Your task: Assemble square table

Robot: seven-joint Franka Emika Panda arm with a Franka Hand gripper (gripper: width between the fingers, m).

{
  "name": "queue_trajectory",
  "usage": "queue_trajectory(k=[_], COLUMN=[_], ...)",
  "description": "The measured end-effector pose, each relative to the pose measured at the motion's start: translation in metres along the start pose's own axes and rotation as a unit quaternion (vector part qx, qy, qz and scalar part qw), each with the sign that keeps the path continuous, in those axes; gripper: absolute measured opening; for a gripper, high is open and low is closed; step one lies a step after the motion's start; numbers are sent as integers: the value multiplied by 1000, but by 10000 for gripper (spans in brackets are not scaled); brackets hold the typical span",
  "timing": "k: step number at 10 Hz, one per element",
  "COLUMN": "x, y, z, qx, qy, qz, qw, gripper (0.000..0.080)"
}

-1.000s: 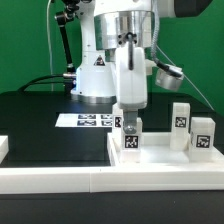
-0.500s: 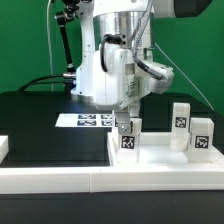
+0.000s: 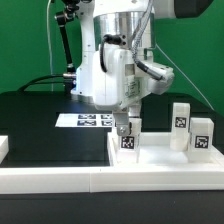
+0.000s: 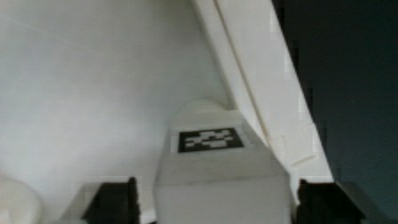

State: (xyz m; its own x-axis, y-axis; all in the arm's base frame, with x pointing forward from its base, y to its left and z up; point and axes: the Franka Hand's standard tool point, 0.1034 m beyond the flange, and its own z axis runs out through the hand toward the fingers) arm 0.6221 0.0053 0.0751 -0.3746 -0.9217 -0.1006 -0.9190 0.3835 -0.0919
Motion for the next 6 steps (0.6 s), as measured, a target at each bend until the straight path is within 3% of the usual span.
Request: queue_trajectory(k=[1, 2, 6], x=[-3, -10, -20], y=[-1, -2, -5], z=[-2, -5, -8], qx=[1, -2, 3], qy=[-2, -5, -9], qz=[-2, -7, -18], qw=[1000, 1000, 1000], gripper=[523, 623, 648])
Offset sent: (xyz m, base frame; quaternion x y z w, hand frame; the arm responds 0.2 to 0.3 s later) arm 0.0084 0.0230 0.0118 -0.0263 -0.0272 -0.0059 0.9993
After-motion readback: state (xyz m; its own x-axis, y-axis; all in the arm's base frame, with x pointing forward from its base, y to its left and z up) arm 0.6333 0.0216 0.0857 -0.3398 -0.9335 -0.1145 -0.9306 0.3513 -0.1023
